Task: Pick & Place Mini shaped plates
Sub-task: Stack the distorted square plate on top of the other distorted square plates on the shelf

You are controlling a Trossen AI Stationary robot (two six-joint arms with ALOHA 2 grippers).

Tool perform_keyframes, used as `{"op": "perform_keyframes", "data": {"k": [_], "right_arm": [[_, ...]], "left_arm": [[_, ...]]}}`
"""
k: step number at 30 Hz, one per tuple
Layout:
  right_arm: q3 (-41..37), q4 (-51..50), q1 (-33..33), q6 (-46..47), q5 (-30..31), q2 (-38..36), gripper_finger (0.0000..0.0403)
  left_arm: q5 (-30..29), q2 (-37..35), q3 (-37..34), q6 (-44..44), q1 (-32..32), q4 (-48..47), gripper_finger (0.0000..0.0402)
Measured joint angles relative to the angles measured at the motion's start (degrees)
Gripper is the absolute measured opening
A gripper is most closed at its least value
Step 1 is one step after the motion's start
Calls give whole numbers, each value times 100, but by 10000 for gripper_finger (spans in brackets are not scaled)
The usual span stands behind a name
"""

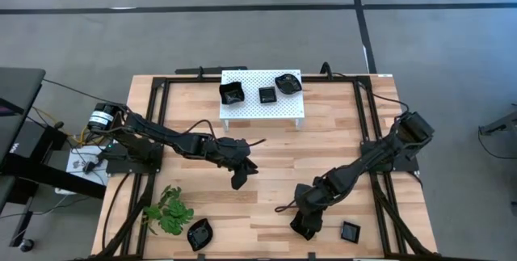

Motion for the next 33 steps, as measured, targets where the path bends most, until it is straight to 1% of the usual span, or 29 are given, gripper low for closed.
{"op": "perform_keyframes", "data": {"k": [7,9,12,14,15,18,21,25,27,29,31,33], "right_arm": [[2,28,41,-92,152,79,88],[-3,-39,46,-94,162,108,76],[7,49,44,-94,145,145,39],[7,-1,-2,-97,120,149,12],[33,0,-34,-96,119,149,7],[113,-81,-187,-165,138,114,15],[266,-177,-446,-496,140,59,13],[508,-656,-1008,-1022,221,13,3],[643,-961,-1319,-1229,384,-10,5],[707,-1053,-1598,-1482,391,-11,3],[706,-1141,-1712,-1629,105,-28,2],[710,-1026,-1665,-1646,-247,-34,5]], "left_arm": [[0,0,0,1,0,57,97],[0,0,0,1,2,105,97],[25,0,0,192,0,268,97],[137,0,0,516,-26,452,97],[173,0,0,688,-52,558,97],[323,0,0,1398,-210,925,97],[461,0,0,2348,-430,1246,97],[462,0,0,3558,-755,1615,97],[396,0,0,3916,-856,1755,97],[249,0,0,3898,-899,1767,97],[145,0,0,3681,-905,1743,97],[130,0,0,3426,-903,1703,97]]}}
